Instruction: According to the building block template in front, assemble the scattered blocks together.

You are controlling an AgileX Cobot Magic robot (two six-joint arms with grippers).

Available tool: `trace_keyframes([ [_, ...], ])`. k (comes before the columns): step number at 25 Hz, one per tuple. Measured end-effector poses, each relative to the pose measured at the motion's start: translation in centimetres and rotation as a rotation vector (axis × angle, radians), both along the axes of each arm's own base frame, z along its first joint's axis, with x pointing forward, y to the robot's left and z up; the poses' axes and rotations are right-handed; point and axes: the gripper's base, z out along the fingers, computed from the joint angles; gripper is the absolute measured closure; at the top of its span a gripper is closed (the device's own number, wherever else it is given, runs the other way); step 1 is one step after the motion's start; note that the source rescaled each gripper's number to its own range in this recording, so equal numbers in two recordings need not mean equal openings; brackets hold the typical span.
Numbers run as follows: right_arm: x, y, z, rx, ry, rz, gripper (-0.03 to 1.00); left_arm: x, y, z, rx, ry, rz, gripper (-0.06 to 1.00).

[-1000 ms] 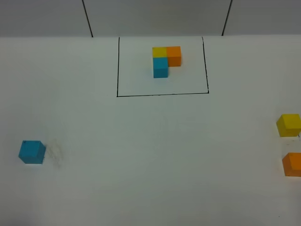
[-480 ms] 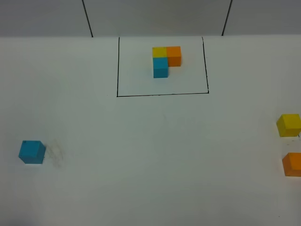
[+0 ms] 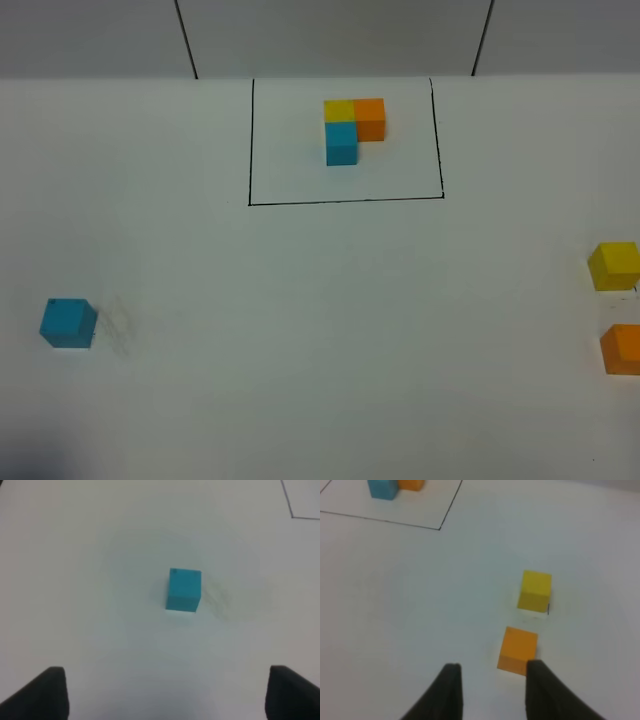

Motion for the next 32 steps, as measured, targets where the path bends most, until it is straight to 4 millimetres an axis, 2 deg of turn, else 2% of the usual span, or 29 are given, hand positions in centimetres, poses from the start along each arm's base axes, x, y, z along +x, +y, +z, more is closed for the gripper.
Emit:
trace_keyframes([
  [4,0.0,0.0,0.0,0.000,0.000,0.000,0.97,4.0,-0.6,1.3,0.004,0.166,0.007,0.26],
  [9,0.0,0.0,0.0,0.000,0.000,0.000,0.97,10.5,-1.6,2.1,0.044,0.295,-0.022,0.26],
  [12,0.0,0.0,0.0,0.000,0.000,0.000,0.97,14.0,-2.2,1.4,0.059,0.349,-0.038,0.26],
  [17,0.0,0.0,0.0,0.000,0.000,0.000,0.97,19.0,-3.0,-2.2,0.073,0.474,-0.057,0.26],
  [24,0.0,0.0,0.0,0.000,0.000,0.000,0.97,22.7,-3.8,-6.5,0.051,0.554,-0.071,0.26],
  [32,0.0,0.0,0.0,0.000,0.000,0.000,0.97,24.3,-4.0,-10.3,0.063,0.659,-0.076,0.26],
])
